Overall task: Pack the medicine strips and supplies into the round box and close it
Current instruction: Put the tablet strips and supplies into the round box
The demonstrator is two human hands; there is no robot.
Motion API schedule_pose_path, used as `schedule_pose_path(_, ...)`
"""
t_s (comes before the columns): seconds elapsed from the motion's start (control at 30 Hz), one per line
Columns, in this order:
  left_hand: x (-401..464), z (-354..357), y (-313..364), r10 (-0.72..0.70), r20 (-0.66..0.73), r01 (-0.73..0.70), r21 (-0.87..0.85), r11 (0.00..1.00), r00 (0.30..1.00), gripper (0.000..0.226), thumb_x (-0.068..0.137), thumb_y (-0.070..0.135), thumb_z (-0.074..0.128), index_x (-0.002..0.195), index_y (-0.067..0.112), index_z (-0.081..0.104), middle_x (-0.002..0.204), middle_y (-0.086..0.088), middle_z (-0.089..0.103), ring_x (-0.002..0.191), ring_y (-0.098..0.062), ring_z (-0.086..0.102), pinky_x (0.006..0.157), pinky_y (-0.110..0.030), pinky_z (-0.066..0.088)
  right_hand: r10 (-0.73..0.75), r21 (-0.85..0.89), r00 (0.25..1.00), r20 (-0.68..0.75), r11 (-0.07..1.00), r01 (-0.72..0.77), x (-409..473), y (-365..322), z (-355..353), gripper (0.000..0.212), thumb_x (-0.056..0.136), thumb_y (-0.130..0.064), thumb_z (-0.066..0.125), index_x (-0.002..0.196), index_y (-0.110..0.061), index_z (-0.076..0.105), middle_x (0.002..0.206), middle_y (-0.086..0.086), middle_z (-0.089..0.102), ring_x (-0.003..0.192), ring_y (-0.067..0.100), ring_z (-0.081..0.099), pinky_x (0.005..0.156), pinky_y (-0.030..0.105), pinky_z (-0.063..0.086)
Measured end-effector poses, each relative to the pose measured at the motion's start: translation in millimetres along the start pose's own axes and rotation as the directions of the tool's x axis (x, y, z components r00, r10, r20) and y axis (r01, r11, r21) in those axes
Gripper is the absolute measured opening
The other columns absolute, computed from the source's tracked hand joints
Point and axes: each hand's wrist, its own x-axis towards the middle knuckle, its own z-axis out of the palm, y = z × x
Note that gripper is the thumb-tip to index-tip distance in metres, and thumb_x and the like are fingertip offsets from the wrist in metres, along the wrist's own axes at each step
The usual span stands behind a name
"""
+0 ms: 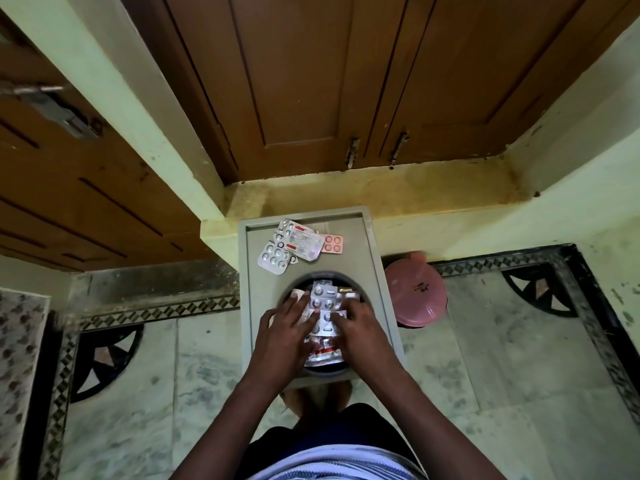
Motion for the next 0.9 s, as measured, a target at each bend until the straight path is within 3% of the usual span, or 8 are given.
schedule_pose_path(0.1, 0.9, -0.4, -1.7, 0.001, -0.024, -0.002, -0.035, 0.999, 1.000, 0.070, 0.065, 0.030, 0.091, 0.131, 0.028, 0.067, 0.154, -0.005, 0.053, 0.140, -0.029, 0.052, 0.102, -0.047, 0.047, 0.012, -0.008, 1.000, 0.016, 1.000, -0.012, -0.3, -5.2, -0.5, 0.044, 0.072, -0.005, 0.080, 0.113, -0.016, 0.072, 0.128, 0.012, 0.059, 0.114, 0.035, 0.060, 0.078, 0.037, 0.060)
schedule_pose_path(0.23, 2.3, -3.9, -8.5, -0.026, -0.115, -0.002, -0.235, 0.972, 0.993, 0.062, 0.075, 0.028, 0.085, 0.134, 0.025, 0.066, 0.148, -0.002, 0.058, 0.137, -0.024, 0.055, 0.108, -0.042, 0.041, 0.004, 0.108, 1.000, -0.003, 0.994, -0.004, 1.0, -2.0, -17.6, 0.048, 0.088, -0.021, 0.072, 0.134, -0.017, 0.061, 0.143, 0.011, 0.052, 0.129, 0.030, 0.052, 0.090, 0.041, 0.058)
schedule_pose_path(0.3, 5.2, -7.5, -11.1, -0.063, -0.135, 0.016, -0.322, 0.947, 0.989, 0.055, 0.083, 0.033, 0.079, 0.136, 0.027, 0.065, 0.144, 0.001, 0.062, 0.132, -0.019, 0.058, 0.105, -0.046, 0.047, 0.008, 0.158, 0.997, -0.079, 0.987, 0.005, 2.9, 0.6, -28.0, 0.046, 0.088, -0.030, 0.074, 0.130, -0.015, 0.065, 0.134, 0.009, 0.057, 0.125, 0.028, 0.054, 0.086, 0.040, 0.059)
schedule_pose_path(0.43, 20.1, -23.4, -15.4, -0.175, -0.239, 0.055, -0.440, 0.896, 0.955, 0.032, 0.095, 0.032, 0.065, 0.122, 0.017, 0.073, 0.126, 0.000, 0.070, 0.115, -0.018, 0.065, 0.098, -0.042, 0.053, 0.039, 0.254, 0.981, -0.191, 0.967, 0.011, 26.5, 7.4, -37.1, 0.034, 0.090, -0.033, 0.073, 0.115, -0.012, 0.070, 0.111, 0.006, 0.062, 0.107, 0.026, 0.061, 0.079, 0.040, 0.058)
schedule_pose_path(0.57, 53.3, -35.1, -28.5, -0.318, -0.318, 0.167, -0.421, 0.891, 0.893, 0.021, 0.096, 0.013, 0.065, 0.116, 0.010, 0.071, 0.120, -0.009, 0.067, 0.112, -0.027, 0.063, 0.095, -0.039, 0.051, 0.105, 0.316, 0.978, -0.179, 0.948, -0.044, 80.5, 12.3, -44.0, 0.030, 0.097, -0.027, 0.065, 0.119, -0.007, 0.069, 0.115, 0.011, 0.062, 0.111, 0.029, 0.060, 0.088, 0.042, 0.055)
schedule_pose_path(0.7, 91.6, -30.4, -59.1, -0.445, -0.194, 0.349, -0.388, 0.853, 0.874, 0.043, 0.088, 0.015, 0.073, 0.130, 0.010, 0.061, 0.131, -0.013, 0.057, 0.120, -0.035, 0.057, 0.099, -0.043, 0.049, 0.151, 0.253, 0.988, -0.044, 0.958, -0.135, 140.9, 14.1, -45.6, 0.040, 0.093, -0.028, 0.069, 0.126, -0.006, 0.064, 0.123, 0.018, 0.058, 0.119, 0.039, 0.054, 0.092, 0.047, 0.051)
schedule_pose_path(0.8, 109.7, -24.4, -76.8, -0.483, -0.075, 0.445, -0.286, 0.849, 0.873, 0.064, 0.083, 0.025, 0.081, 0.138, 0.008, 0.053, 0.136, -0.018, 0.052, 0.123, -0.041, 0.052, 0.098, -0.053, 0.049, 0.199, 0.151, 0.978, 0.063, 0.967, -0.207, 175.0, 12.3, -42.8, 0.060, 0.087, -0.043, 0.075, 0.132, -0.009, 0.058, 0.133, 0.018, 0.052, 0.125, 0.040, 0.048, 0.095, 0.050, 0.050)
schedule_pose_path(0.9, 119.4, -22.5, -85.5, -0.512, -0.059, 0.490, -0.210, 0.846, 0.857, 0.071, 0.078, 0.033, 0.085, 0.137, 0.009, 0.053, 0.135, -0.018, 0.048, 0.121, -0.041, 0.049, 0.093, -0.052, 0.048, 0.230, 0.085, 0.966, 0.120, 0.967, -0.241, 191.8, 10.5, -36.8, 0.069, 0.079, -0.048, 0.082, 0.130, -0.011, 0.055, 0.138, 0.018, 0.043, 0.128, 0.040, 0.042, 0.097, 0.053, 0.049)
